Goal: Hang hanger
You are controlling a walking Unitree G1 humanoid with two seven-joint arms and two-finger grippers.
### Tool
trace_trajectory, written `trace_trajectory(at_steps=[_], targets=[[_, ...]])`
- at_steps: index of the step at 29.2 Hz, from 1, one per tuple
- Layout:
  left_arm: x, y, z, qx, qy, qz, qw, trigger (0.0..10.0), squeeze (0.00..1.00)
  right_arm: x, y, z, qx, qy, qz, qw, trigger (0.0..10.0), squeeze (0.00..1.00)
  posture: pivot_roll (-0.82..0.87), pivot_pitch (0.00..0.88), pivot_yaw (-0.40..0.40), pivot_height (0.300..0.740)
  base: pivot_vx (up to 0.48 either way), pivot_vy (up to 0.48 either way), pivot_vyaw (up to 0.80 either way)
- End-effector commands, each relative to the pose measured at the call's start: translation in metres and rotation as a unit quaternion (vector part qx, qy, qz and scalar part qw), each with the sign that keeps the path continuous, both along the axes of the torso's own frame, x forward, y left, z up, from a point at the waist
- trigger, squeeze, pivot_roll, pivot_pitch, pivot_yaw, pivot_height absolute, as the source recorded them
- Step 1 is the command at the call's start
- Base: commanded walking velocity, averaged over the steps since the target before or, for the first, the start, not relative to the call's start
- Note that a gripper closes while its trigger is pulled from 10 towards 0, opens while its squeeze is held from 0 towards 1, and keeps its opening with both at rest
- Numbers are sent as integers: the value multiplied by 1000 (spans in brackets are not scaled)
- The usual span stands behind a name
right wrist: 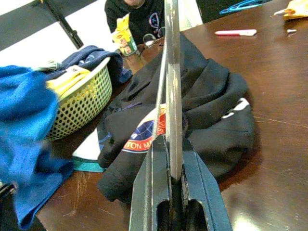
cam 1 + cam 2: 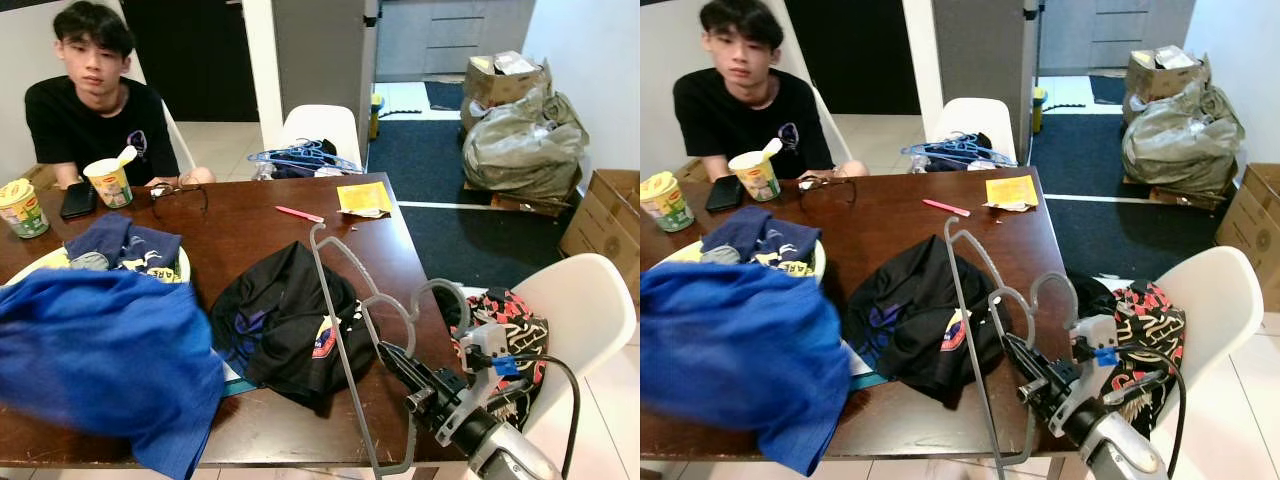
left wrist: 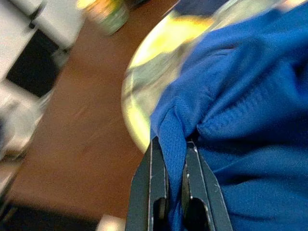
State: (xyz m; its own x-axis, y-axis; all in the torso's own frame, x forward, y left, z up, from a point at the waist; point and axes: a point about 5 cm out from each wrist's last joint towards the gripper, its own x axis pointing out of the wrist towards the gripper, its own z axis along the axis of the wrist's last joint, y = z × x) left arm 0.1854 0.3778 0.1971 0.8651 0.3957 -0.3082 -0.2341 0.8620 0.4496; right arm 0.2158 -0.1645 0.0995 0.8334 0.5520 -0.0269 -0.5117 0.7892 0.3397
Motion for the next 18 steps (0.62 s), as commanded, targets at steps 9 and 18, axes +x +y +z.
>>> trace_trajectory(at_steps=[9,18], targets=[[10,0,5,13,-13,29,999,10000,1000,4,-1,2,0,4,-7,1000,10000,0,-4,0,40,740,0,0,0],[34,-28,16,35,-21,-35,999,10000,1000,5,-1,4,3,3,-12,1000,10000,0,-14,0,49,740,0,0,0]])
